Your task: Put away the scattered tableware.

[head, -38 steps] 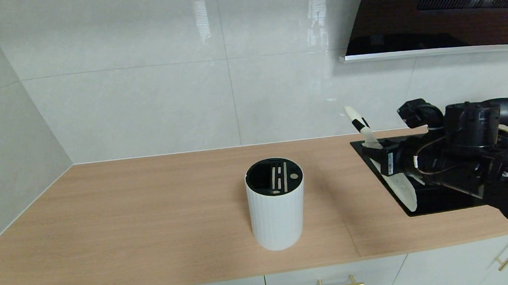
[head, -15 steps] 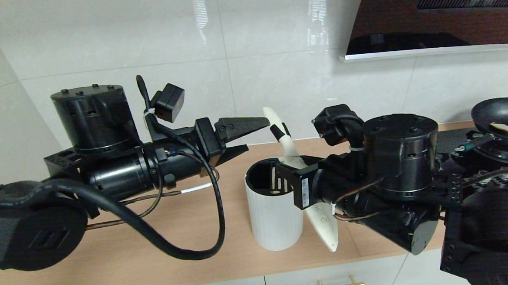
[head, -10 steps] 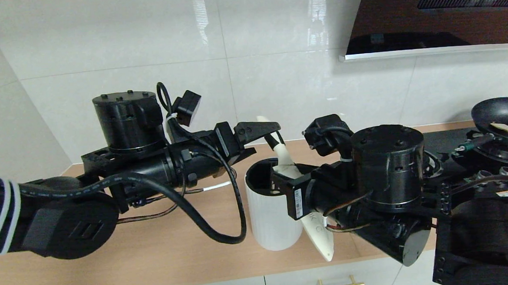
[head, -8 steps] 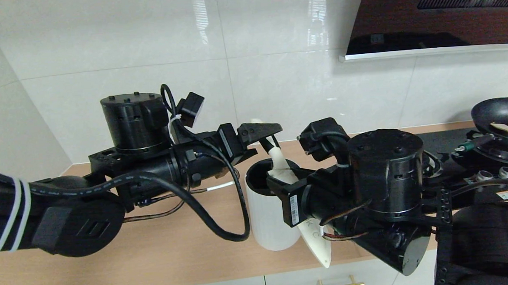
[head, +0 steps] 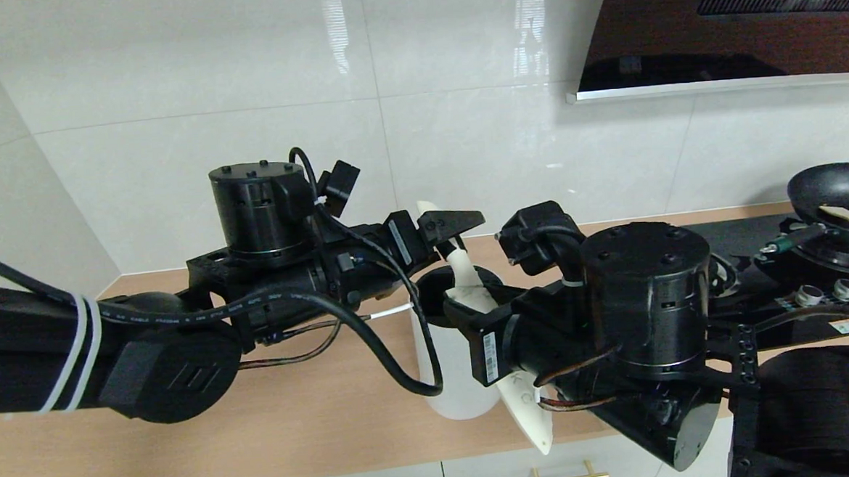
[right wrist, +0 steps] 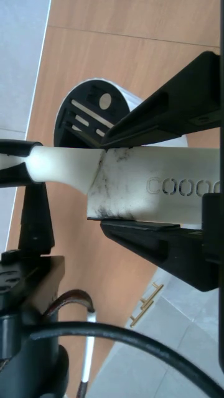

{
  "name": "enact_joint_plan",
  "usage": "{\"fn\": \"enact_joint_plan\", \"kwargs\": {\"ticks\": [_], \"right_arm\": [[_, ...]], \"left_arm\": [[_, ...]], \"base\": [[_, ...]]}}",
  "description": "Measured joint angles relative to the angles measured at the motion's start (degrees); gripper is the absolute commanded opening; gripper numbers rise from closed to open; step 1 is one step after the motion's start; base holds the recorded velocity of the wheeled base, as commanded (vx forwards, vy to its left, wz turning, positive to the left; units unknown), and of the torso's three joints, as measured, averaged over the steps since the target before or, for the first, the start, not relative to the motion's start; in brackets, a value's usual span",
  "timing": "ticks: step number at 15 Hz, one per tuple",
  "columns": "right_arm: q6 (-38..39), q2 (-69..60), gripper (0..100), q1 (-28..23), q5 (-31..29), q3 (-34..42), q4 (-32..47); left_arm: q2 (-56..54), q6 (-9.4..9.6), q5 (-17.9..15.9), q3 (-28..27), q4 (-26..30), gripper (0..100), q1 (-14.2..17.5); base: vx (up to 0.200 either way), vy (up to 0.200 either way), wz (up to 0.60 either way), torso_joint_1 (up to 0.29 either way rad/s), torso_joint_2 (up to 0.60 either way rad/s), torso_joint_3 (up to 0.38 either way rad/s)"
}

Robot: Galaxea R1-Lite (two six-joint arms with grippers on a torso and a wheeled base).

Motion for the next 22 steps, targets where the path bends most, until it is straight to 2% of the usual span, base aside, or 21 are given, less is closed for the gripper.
{"fn": "enact_joint_plan", "kwargs": {"ticks": [2, 6, 7, 20, 21, 22], "right_arm": [[0.0, 0.1, 0, 0.2, 0.0, 0.1, 0.0], [0.1, 0.3, 0, 0.3, 0.0, 0.1, 0.0], [0.1, 0.3, 0, 0.3, 0.0, 0.1, 0.0], [-0.1, 0.3, 0, 0.3, -0.4, 0.6, 0.0], [-0.1, 0.3, 100, 0.3, -0.4, 0.6, 0.0], [-0.1, 0.3, 100, 0.3, -0.5, 0.7, -0.1]], "left_arm": [[-0.1, 0.0, 1.1, -0.2, 0.0, 100, -0.6], [0.0, 0.02, 1.2, -0.3, 0.1, 100, -1.1], [0.0, 0.02, 1.2, -0.3, 0.1, 0, -1.2], [0.7, -0.07, 1.2, -0.3, 0.0, 0, -1.3], [0.7, -0.07, 1.3, -0.3, 0.0, 0, -1.3], [0.6, -0.11, 1.3, -0.3, 0.2, 0, -1.3]], "base": [[0.0, 0.0, 0.0, 0.0, 0.0, 0.0], [0.0, 0.0, 0.0, 0.0, 0.0, 0.0], [0.0, 0.0, 0.0, 0.0, 0.0, 0.0], [0.0, 0.0, 0.0, 0.0, 0.0, 0.0], [0.0, 0.0, 0.0, 0.0, 0.0, 0.0], [0.0, 0.0, 0.0, 0.0, 0.0, 0.0]]}}
